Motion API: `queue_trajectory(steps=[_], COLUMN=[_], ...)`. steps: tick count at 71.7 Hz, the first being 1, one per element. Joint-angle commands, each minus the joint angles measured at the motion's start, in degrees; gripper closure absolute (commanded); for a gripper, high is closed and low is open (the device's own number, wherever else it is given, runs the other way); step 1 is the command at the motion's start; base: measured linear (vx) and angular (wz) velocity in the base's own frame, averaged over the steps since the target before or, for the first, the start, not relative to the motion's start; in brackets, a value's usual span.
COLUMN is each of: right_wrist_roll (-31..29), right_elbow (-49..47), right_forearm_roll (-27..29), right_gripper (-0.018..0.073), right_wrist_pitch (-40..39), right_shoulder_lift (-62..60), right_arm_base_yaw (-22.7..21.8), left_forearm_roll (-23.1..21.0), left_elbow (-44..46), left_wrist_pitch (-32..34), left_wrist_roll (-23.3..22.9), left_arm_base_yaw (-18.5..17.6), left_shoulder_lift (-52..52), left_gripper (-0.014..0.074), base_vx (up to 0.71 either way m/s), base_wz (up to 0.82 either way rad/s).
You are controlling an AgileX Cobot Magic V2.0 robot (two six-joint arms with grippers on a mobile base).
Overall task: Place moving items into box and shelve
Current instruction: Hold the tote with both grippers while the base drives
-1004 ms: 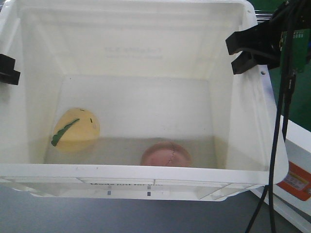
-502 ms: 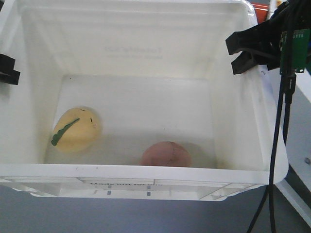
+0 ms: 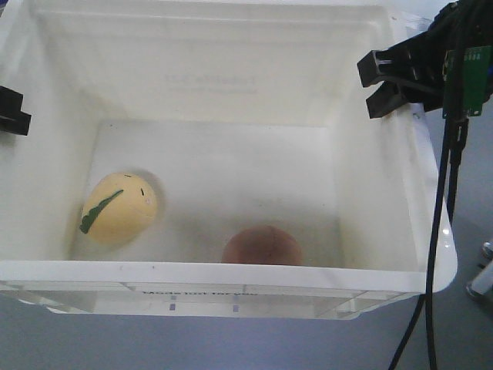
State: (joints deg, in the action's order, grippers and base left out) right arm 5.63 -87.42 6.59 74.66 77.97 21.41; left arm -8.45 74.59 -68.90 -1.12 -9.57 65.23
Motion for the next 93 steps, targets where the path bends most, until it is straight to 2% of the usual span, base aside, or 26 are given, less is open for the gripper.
queue_trajectory(steps=[1, 93], right_wrist_roll=[-1.35, -1.35], right_elbow=[-2.68, -2.68], right_forearm_roll=[2.20, 2.25], right_gripper=[0.0571, 0.0571], right_wrist_pitch=[-4.37, -3.85], right_shoulder_lift=[-2.30, -2.25], right_arm_base_yaw=[0.05, 0.05], left_forearm_roll=[-2.88, -2.88], left_elbow=[2.50, 2.50], left_wrist_pitch=[6.32, 6.28], left_wrist_roll=[0.76, 0.76], left_arm_base_yaw=[0.03, 0.03], left_shoulder_lift=[-1.82, -1.82], left_gripper=[0.0613, 0.0613], base_vx=[0.13, 0.23], base_wz=[0.60, 0.62])
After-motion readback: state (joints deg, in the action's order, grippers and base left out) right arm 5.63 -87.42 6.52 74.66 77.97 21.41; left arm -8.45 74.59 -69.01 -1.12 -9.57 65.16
